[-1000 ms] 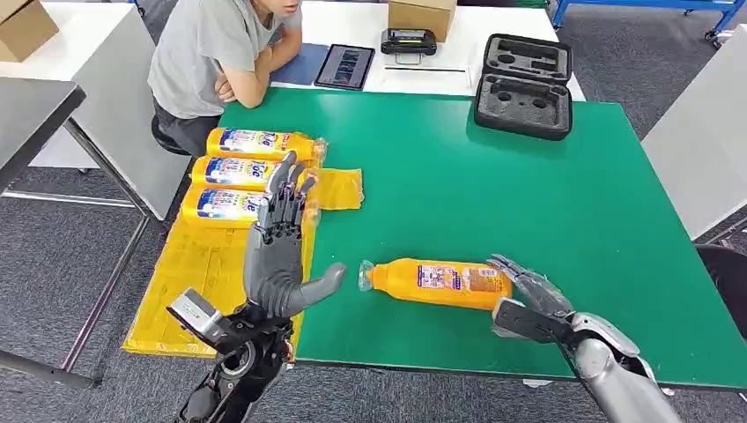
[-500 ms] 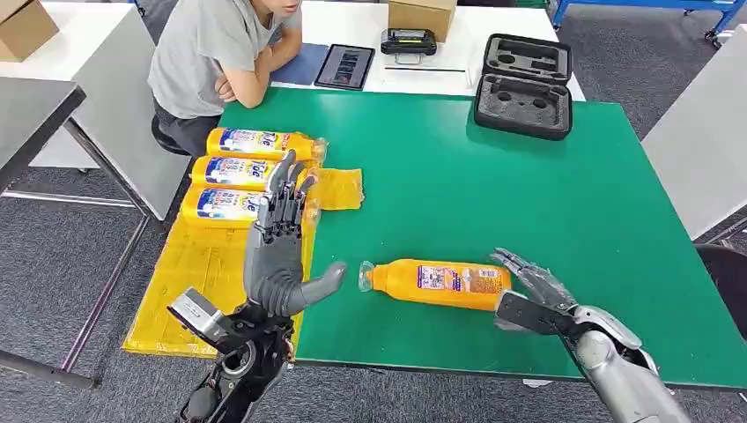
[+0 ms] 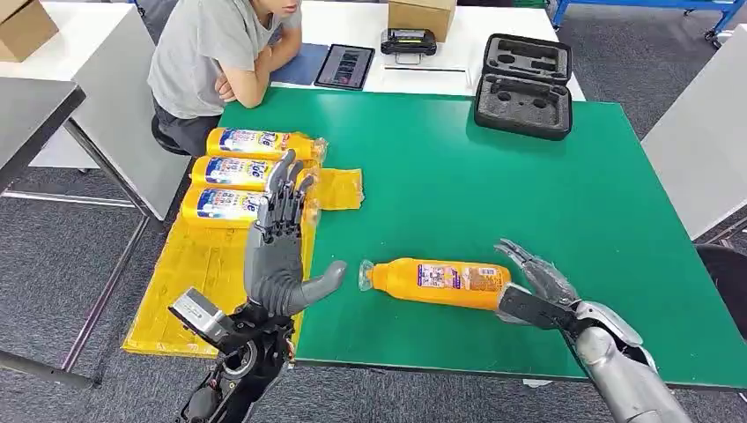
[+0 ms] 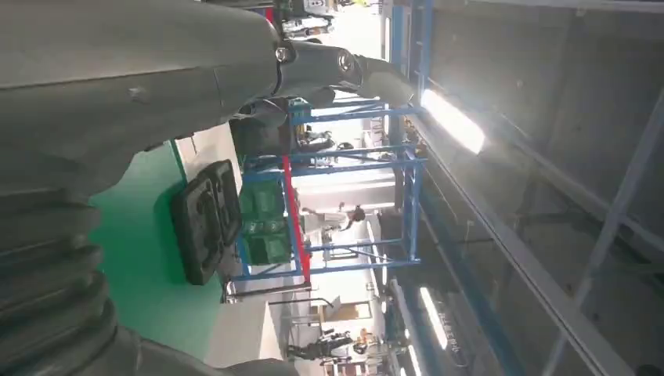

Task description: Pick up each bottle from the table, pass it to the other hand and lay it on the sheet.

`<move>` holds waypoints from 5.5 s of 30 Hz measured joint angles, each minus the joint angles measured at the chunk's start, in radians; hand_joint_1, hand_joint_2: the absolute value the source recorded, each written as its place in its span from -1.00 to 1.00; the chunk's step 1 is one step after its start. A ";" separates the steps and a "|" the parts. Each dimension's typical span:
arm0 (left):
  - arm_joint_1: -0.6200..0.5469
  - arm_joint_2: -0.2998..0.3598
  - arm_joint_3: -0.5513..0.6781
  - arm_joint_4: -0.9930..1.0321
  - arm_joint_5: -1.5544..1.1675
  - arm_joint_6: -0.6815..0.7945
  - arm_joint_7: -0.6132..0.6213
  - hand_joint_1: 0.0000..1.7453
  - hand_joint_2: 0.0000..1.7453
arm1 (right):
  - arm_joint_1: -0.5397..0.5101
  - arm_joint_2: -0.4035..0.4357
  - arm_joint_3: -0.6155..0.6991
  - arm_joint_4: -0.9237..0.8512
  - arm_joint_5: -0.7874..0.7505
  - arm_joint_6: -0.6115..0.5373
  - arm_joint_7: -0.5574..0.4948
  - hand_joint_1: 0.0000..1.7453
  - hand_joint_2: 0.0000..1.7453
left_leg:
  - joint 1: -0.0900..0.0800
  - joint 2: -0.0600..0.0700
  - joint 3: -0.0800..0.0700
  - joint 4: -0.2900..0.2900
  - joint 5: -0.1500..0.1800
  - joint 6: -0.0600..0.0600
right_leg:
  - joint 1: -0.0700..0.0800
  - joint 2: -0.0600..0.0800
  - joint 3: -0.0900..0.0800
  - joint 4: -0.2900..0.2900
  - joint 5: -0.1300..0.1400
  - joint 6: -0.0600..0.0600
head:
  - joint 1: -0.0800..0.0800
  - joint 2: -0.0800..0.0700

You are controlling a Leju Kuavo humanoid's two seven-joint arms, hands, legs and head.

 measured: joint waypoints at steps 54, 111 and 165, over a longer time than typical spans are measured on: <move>-0.019 0.000 -0.030 0.018 0.005 -0.004 0.000 -1.00 1.00 | -0.057 0.032 0.052 0.104 0.004 0.068 -0.055 1.00 1.00 | 0.000 0.000 0.000 0.000 0.000 0.000 | 0.000 0.000 0.000 0.000 0.000 0.000 | 0.000 0.000; -0.014 -0.003 -0.023 0.016 0.006 0.037 0.000 -1.00 1.00 | 0.050 0.213 -0.134 0.067 -0.330 -0.047 -0.201 1.00 1.00 | 0.000 0.000 0.000 0.000 0.001 0.001 | 0.000 0.000 0.000 0.000 0.000 0.000 | 0.000 0.000; 0.017 -0.097 -0.060 0.298 0.053 -0.145 0.000 -1.00 1.00 | 0.256 0.447 -0.156 -0.483 -0.565 0.198 -0.237 1.00 1.00 | 0.001 0.000 -0.001 0.000 0.000 0.000 | 0.000 0.000 -0.001 0.000 0.000 0.000 | 0.000 0.000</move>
